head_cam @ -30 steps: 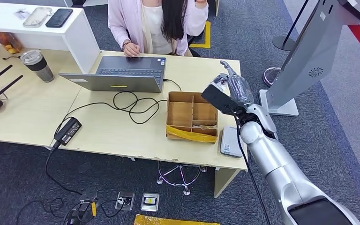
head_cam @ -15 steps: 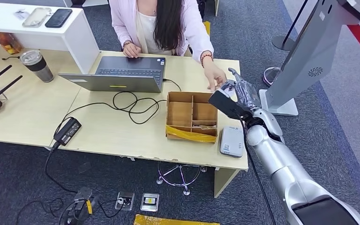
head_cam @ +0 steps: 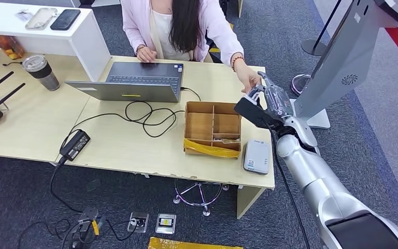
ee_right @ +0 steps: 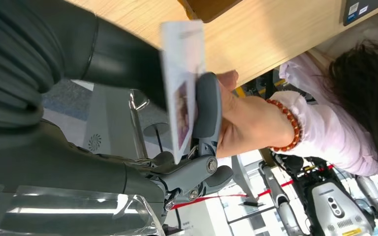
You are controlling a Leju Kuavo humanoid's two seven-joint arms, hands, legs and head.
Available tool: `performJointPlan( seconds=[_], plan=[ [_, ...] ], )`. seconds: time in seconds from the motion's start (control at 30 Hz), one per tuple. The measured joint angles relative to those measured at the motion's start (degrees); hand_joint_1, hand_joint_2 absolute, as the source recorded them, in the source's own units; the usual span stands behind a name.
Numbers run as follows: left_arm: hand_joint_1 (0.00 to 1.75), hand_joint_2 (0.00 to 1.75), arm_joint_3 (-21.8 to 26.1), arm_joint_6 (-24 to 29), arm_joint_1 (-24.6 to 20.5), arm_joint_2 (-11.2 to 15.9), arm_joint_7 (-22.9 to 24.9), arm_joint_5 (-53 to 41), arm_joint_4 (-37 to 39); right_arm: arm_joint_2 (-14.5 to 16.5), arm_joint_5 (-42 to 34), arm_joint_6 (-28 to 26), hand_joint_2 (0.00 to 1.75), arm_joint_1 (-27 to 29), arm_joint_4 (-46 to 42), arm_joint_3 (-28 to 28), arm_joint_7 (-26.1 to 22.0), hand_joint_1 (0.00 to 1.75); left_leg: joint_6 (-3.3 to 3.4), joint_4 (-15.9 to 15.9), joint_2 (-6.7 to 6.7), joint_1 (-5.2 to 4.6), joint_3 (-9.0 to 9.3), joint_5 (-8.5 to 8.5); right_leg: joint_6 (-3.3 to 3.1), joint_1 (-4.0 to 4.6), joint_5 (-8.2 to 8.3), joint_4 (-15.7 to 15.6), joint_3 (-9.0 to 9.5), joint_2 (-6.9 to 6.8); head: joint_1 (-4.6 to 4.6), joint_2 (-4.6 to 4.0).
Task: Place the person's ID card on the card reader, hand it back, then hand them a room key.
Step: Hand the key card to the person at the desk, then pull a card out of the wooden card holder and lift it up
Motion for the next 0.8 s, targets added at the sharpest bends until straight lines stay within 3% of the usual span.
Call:
performJointPlan(
  seconds=[0.27, 0.5, 0.8],
  plan=[
    [0.00, 0.00, 0.2, 0.0, 0.0, -0.2, 0.3, 1.1, 0.0, 0.4, -0.3, 2.4, 0.00, -0.2, 0.9, 0.0, -3.3, 0.00, 0.00, 0.0, 0.00, 0.00, 0.00, 0.00, 0.00, 0.00, 0.00, 0.0, -0.01, 0.00, -0.01, 0.00],
    [0.00, 0.00, 0.6, 0.3, 0.0, -0.7, 0.9, 3.6, 0.3, -0.1, 0.5, 0.3, 0.00, -0.2, 1.0, 0.0, -2.3, 0.00, 0.00, 0.0, 0.01, 0.00, 0.04, 0.00, 0.00, 0.00, 0.00, 0.0, -0.01, 0.01, -0.01, 0.00],
    [0.00, 0.00, 2.9, 2.3, 0.1, -1.2, 1.7, 7.4, 0.7, -4.1, 3.2, -0.6, 0.00, 1.0, -0.5, -0.2, 3.0, 0.00, 0.00, 0.0, 0.02, -0.01, 0.05, 0.00, 0.00, -0.01, 0.00, 0.0, -0.01, 0.01, -0.01, 0.00]
  ],
)
